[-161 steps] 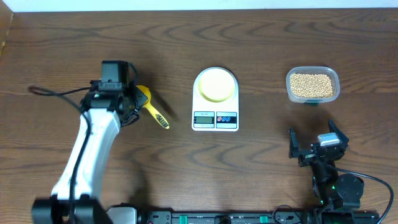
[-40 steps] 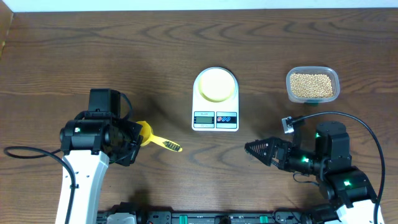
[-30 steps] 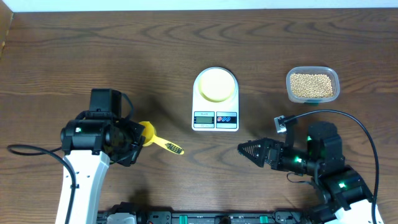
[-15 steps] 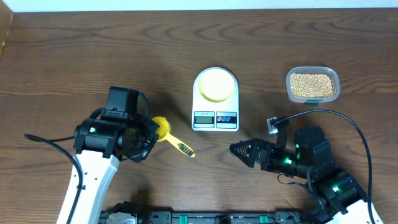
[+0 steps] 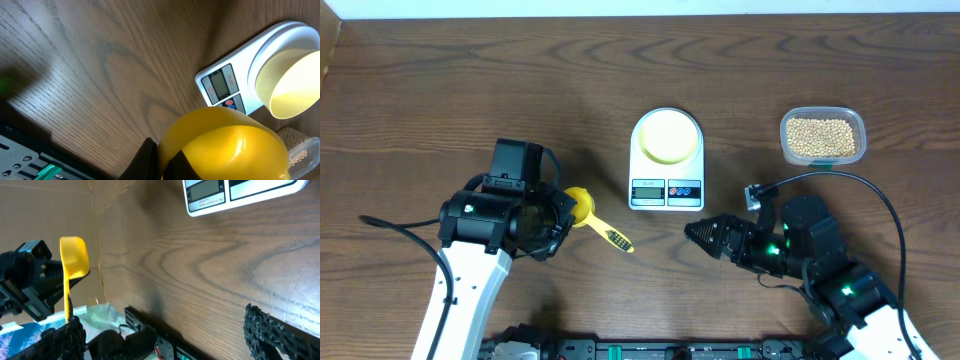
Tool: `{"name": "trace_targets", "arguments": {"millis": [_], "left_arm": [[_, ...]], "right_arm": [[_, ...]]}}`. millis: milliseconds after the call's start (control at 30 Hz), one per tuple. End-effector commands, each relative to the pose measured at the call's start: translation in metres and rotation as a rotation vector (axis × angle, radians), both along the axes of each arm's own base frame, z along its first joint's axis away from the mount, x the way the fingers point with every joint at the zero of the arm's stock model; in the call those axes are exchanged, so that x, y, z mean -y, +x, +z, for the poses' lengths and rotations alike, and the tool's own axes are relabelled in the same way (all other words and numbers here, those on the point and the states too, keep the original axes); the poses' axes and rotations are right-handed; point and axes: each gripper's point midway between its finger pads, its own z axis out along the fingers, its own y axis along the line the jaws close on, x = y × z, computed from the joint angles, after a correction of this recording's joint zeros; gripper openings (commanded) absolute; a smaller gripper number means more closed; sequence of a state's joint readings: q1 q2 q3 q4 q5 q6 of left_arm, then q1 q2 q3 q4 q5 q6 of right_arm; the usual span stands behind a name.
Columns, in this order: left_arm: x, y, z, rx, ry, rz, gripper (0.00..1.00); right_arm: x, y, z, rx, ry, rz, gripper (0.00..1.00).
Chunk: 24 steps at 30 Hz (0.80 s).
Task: Scoop item into bowl and weigh 50g on scale
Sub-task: 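Move the right gripper left toward the scoop handle, then close the right gripper on the scoop handle near the left gripper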
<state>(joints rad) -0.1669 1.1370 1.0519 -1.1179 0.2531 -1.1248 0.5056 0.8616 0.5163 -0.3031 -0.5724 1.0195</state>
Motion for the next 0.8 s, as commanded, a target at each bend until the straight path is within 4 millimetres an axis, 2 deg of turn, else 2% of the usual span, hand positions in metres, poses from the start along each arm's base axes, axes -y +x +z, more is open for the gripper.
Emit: {"name": "trace_targets", "arguments": {"millis": [0, 200, 433, 767], "left_arm": [[0.0, -0.002, -0.002, 0.0, 0.007, -0.015, 0.07], [-0.002, -0.001, -0.002, 0.004, 0.017, -0.012, 0.07], [-0.002, -0.001, -0.002, 0.004, 0.017, -0.012, 0.07], [-0.002, -0.001, -0.002, -0.014, 0.001, 0.065, 0.07]], "right_arm": [[-0.007, 0.0, -0.002, -0.028, 0.025, 0.021, 0.99], [-0.023, 0.002, 0.008, 0.008, 0.084, 0.086, 0.99], [-0.043, -0.008, 0.02, 0.075, 0.122, 0.163, 0.99], [-0.051, -0.013, 0.022, 0.099, 0.118, 0.18, 0.99]]}}
